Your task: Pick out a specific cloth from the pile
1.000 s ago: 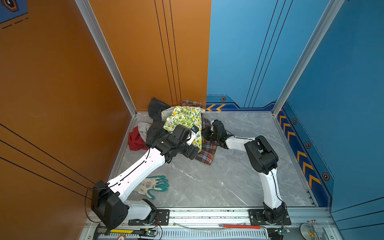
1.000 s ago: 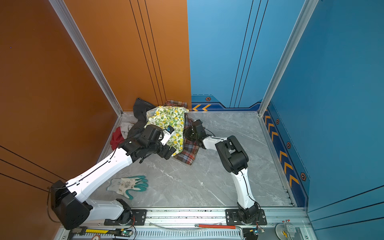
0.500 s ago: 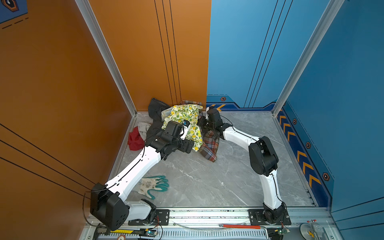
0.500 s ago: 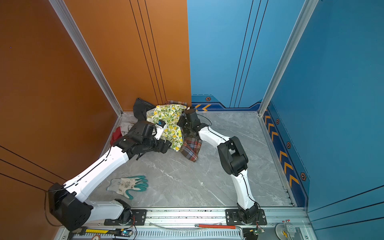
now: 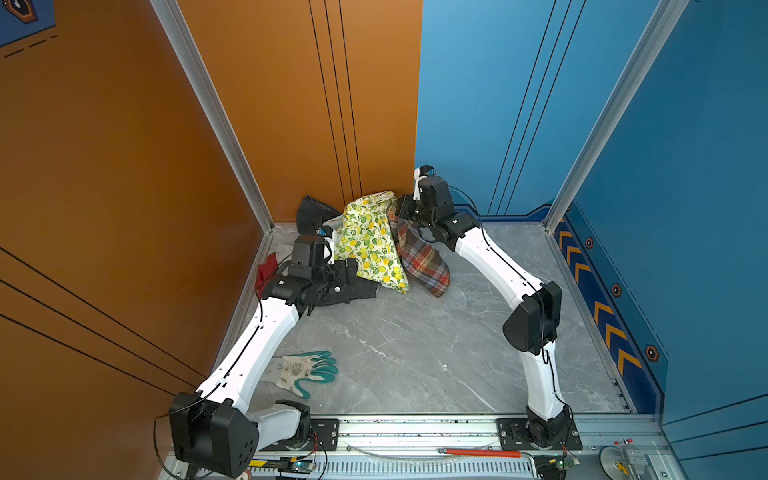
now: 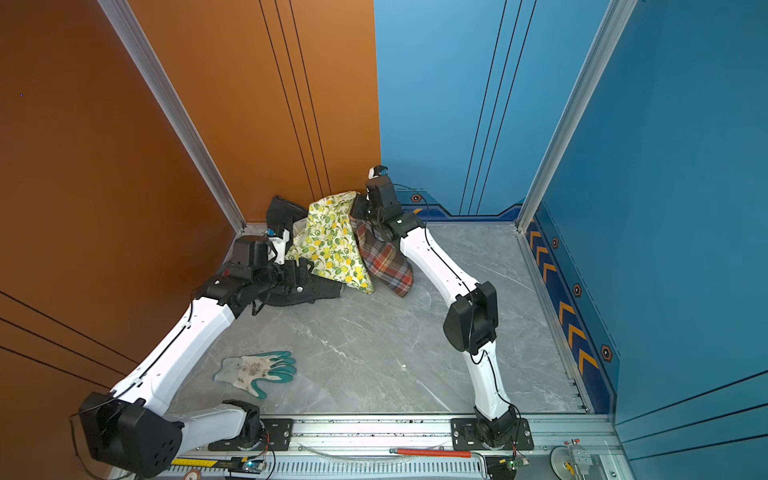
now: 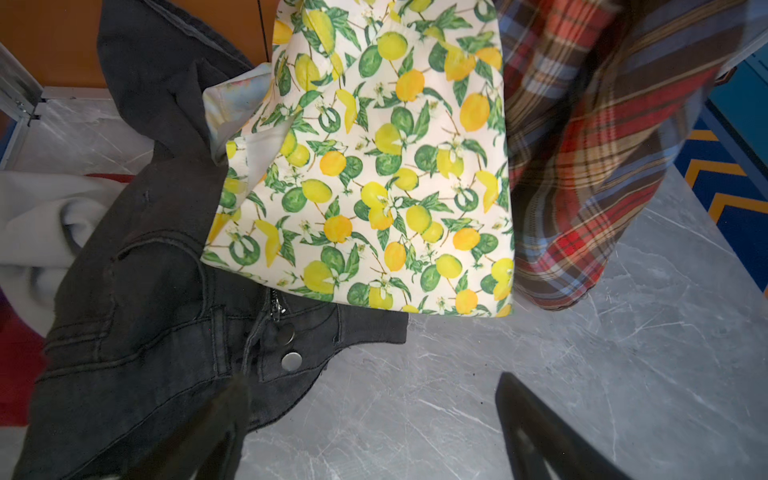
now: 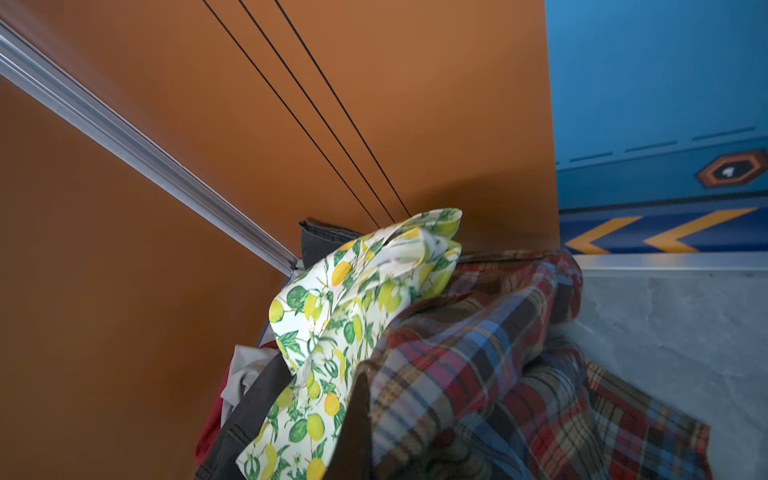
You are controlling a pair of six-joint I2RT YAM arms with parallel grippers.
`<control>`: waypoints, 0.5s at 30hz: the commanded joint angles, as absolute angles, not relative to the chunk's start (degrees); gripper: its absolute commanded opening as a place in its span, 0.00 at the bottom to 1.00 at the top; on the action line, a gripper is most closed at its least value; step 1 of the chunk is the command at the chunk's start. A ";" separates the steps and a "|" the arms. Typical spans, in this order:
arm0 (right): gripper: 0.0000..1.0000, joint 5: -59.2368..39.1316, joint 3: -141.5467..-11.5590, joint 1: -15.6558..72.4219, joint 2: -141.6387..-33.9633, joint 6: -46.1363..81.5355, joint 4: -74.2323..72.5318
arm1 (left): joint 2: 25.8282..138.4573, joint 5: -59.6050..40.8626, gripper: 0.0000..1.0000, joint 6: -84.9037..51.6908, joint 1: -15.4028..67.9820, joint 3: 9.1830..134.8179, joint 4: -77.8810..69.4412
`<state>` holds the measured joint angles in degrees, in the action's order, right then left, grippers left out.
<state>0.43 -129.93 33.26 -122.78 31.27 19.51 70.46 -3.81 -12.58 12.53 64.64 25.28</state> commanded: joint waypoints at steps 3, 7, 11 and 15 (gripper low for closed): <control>0.00 2.66 -141.03 33.04 -123.71 25.49 20.30 | 69.39 -6.08 0.92 -14.99 11.14 63.55 22.77; 0.00 2.98 -147.13 32.62 -124.89 24.44 18.72 | 69.68 -6.52 0.92 -15.28 10.86 63.38 22.41; 0.00 3.16 -147.26 32.30 -123.33 22.92 13.76 | 69.84 -6.64 0.92 -15.21 10.73 63.33 22.23; 0.00 1.96 -146.89 32.42 -121.80 21.72 9.53 | 70.72 -7.48 0.92 -15.28 10.72 62.94 21.61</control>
<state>1.80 -145.69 32.47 -124.14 24.12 17.12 70.43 -5.58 -14.68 11.25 64.40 23.20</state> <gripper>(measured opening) 0.051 0.918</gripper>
